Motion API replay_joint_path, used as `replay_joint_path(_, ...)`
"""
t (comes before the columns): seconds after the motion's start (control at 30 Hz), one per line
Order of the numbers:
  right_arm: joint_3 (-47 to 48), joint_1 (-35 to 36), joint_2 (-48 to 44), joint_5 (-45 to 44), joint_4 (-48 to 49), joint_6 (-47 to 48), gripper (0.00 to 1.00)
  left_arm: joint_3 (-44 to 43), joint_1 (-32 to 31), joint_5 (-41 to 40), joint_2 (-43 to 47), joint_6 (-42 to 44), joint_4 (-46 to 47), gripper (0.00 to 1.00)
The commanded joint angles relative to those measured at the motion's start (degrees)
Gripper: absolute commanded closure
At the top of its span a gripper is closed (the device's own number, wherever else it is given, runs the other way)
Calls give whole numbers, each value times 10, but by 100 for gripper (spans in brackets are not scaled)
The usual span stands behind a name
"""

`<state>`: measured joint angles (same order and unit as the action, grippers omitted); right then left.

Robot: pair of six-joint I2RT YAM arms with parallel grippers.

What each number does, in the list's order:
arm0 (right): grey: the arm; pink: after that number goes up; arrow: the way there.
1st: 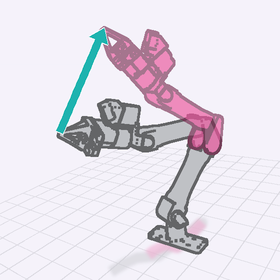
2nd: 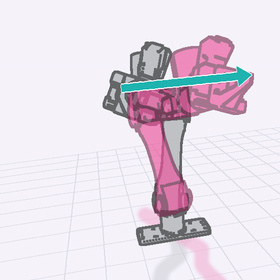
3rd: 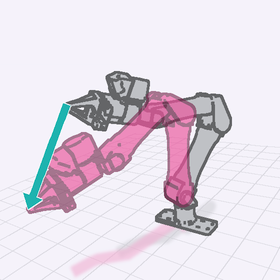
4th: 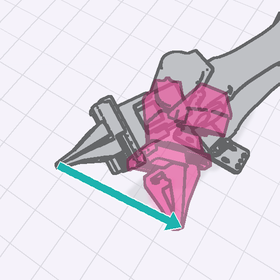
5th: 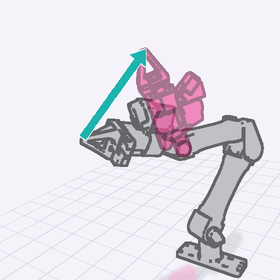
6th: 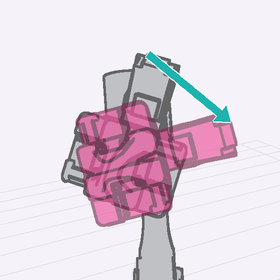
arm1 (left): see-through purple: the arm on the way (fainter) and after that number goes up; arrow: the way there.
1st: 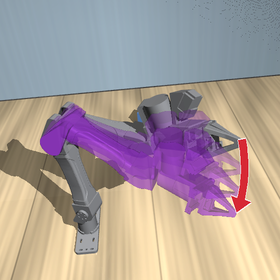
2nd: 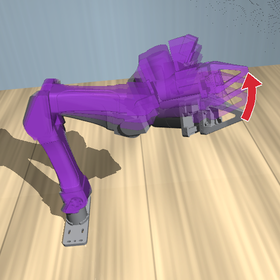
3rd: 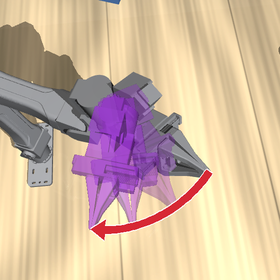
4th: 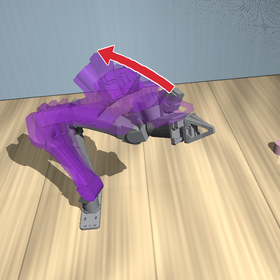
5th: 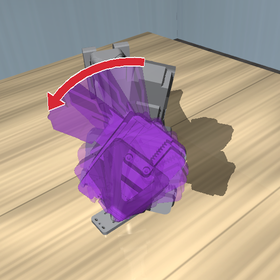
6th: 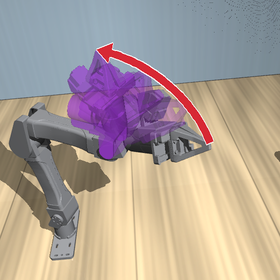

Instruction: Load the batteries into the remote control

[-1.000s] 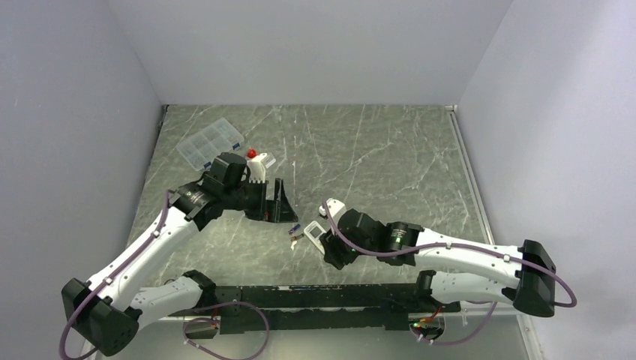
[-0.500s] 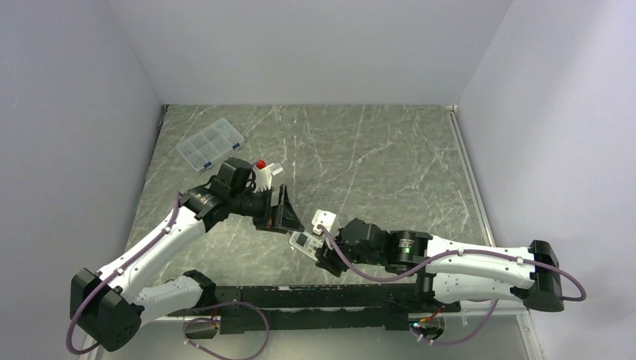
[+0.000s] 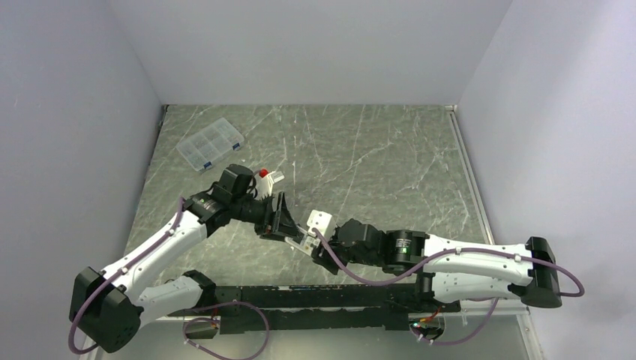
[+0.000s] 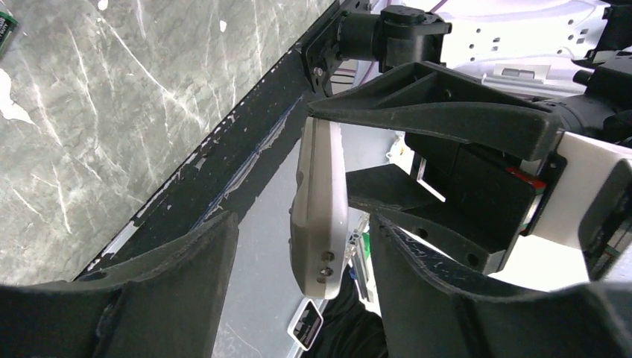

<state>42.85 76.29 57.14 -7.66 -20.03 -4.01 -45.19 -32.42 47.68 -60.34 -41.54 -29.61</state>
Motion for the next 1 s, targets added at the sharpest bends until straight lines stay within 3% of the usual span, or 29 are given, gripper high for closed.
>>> replay_joint_path(0.0, 38, 7, 8, -22, 15, 15, 100, 8, 1, 32, 17, -19, 39, 33)
replay_joint_path(0.23, 56, 11, 24, -24, 7, 18, 100, 16, 1, 36, 21, -27, 48, 42)
replay_joint_path(0.5, 69, 13, 36, -30, 1, 10, 100, 25, 1, 45, 24, -34, 64, 61)
replay_joint_path(0.73, 77, 13, 40, -35, -8, 2, 98, 27, 1, 45, 24, -32, 62, 100)
replay_joint_path(0.9, 86, 13, 41, -41, -31, -13, 63, 31, 1, 42, 27, -43, 75, 100)
replay_joint_path(0.93, 86, 13, 38, -41, -33, -14, 50, 32, 1, 42, 27, -47, 78, 100)
replay_joint_path(0.97, 85, 13, 36, -41, -37, -16, 32, 32, 1, 41, 28, -50, 81, 100)
